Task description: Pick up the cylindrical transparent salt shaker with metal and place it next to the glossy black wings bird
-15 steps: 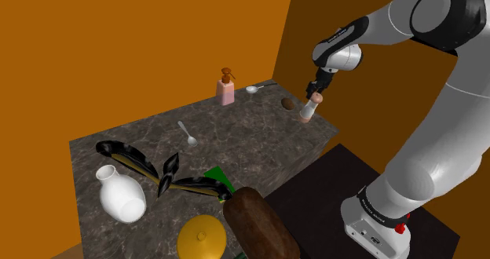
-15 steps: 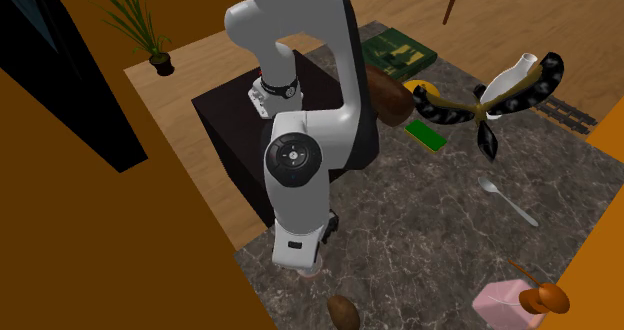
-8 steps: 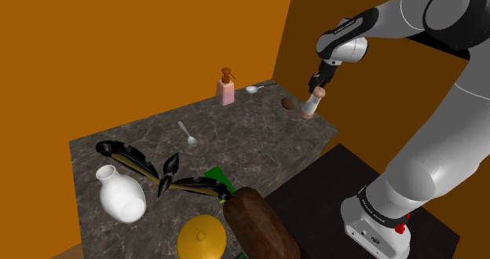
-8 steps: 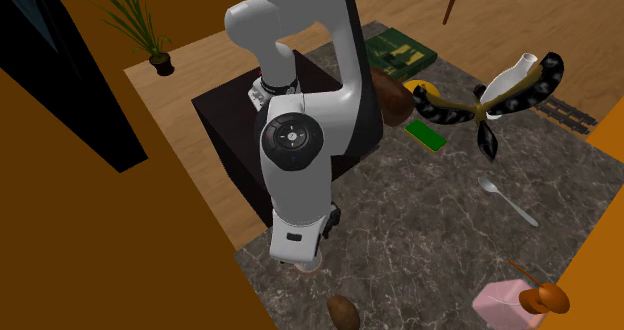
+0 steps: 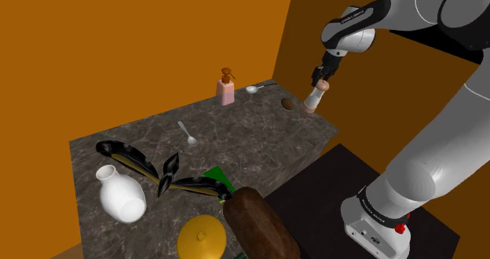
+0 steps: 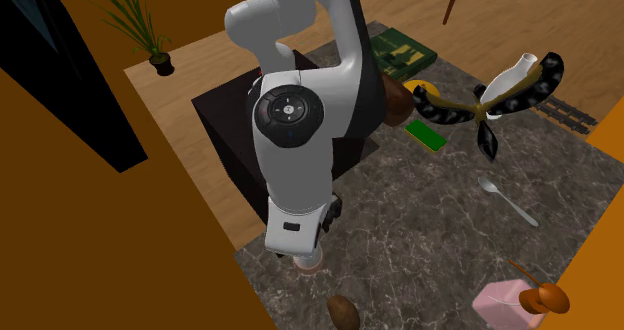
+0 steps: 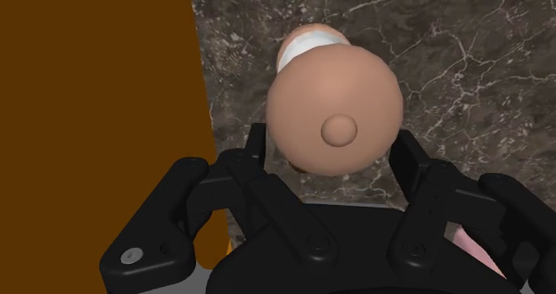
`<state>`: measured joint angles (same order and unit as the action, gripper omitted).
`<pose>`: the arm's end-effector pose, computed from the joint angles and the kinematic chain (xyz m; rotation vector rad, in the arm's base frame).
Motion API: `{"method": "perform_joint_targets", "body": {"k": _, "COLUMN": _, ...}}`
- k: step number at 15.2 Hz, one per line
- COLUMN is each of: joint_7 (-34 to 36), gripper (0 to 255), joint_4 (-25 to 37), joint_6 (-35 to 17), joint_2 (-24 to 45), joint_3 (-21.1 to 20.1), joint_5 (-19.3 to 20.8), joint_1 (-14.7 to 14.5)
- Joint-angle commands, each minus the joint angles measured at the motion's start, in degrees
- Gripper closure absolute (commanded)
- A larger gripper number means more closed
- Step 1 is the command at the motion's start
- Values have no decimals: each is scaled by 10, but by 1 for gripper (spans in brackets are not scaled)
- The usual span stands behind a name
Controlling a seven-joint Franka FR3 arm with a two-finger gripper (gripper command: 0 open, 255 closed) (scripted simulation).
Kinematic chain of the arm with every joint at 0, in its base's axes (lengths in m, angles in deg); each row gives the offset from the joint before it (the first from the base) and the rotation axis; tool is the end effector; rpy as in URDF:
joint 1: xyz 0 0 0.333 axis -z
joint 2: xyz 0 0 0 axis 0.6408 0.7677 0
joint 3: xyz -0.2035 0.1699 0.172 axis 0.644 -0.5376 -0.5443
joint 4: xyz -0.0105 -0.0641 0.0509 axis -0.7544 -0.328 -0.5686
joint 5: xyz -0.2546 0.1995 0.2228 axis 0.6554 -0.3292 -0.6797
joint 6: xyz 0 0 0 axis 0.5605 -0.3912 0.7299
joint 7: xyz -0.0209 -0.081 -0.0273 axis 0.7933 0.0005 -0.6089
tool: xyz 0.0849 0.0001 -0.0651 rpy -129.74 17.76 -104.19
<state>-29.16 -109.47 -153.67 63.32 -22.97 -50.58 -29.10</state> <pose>0.4816 -0.2786 0.3548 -3.1304 0.1228 -0.1027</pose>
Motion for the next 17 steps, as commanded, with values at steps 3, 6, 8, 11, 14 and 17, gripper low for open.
{"method": "perform_joint_targets", "body": {"k": 3, "joint_7": 8, "gripper": 255, "joint_4": 14, "joint_6": 30, "joint_2": -18, "joint_3": 1, "joint_5": 10, "joint_1": -1}}
{"method": "perform_joint_targets", "body": {"k": 6, "joint_7": 13, "gripper": 255, "joint_4": 25, "joint_6": 52, "joint_2": -30, "joint_3": 2, "joint_5": 17, "joint_1": -2}}
{"method": "perform_joint_targets", "body": {"k": 8, "joint_7": 16, "gripper": 255, "joint_4": 32, "joint_6": 67, "joint_2": -37, "joint_3": 2, "joint_5": 21, "joint_1": -2}}
{"method": "perform_joint_targets", "body": {"k": 11, "joint_7": 20, "gripper": 255, "joint_4": 45, "joint_6": 89, "joint_2": -47, "joint_3": 2, "joint_5": 26, "joint_1": -3}}
{"method": "perform_joint_targets", "body": {"k": 14, "joint_7": 24, "gripper": 255, "joint_4": 59, "joint_6": 111, "joint_2": -56, "joint_3": 2, "joint_5": 30, "joint_1": -3}}
{"method": "perform_joint_targets", "body": {"k": 17, "joint_7": 27, "gripper": 255, "joint_4": 74, "joint_6": 133, "joint_2": -64, "joint_3": 2, "joint_5": 34, "joint_1": -4}}
